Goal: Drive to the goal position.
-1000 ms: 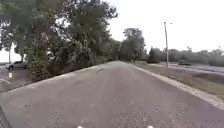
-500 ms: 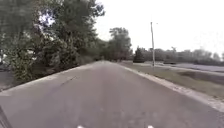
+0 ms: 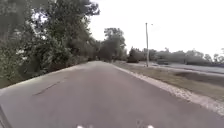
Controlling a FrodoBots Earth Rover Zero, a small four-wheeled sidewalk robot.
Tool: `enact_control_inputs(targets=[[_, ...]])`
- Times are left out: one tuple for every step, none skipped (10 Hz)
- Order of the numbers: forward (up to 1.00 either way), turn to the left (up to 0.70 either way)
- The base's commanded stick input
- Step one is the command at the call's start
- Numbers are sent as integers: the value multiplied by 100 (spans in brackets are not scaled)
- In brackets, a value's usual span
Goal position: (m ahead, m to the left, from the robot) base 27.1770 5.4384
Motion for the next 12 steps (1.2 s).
enact_control_inputs(targets=[[70,0],[70,0],[70,0],[70,0],[70,0],[70,0],[70,0],[70,0],[70,0],[70,0],[70,0],[70,0]])
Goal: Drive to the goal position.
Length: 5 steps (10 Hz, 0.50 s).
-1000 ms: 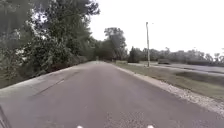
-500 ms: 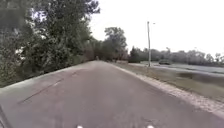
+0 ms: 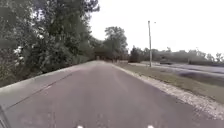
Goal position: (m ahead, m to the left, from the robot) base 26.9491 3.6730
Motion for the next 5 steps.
enact_control_inputs(targets=[[70,0],[70,0],[70,0],[70,0],[70,0]])
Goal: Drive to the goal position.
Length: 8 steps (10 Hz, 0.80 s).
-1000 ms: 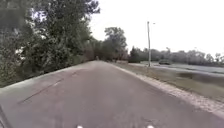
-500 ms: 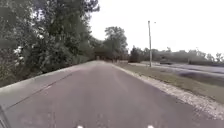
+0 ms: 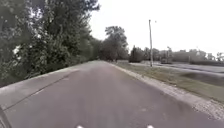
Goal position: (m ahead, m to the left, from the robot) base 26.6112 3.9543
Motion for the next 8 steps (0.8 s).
enact_control_inputs(targets=[[70,0],[70,-10],[70,-35],[70,-35],[70,0],[70,0],[70,0],[70,0]])
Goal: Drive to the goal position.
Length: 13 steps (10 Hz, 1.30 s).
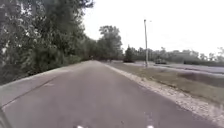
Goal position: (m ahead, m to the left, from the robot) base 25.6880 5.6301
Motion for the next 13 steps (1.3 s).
enact_control_inputs(targets=[[70,0],[70,0],[70,0],[70,0],[70,0],[70,0],[70,0],[55,0],[5,0],[0,0],[0,0],[0,0],[0,0]])
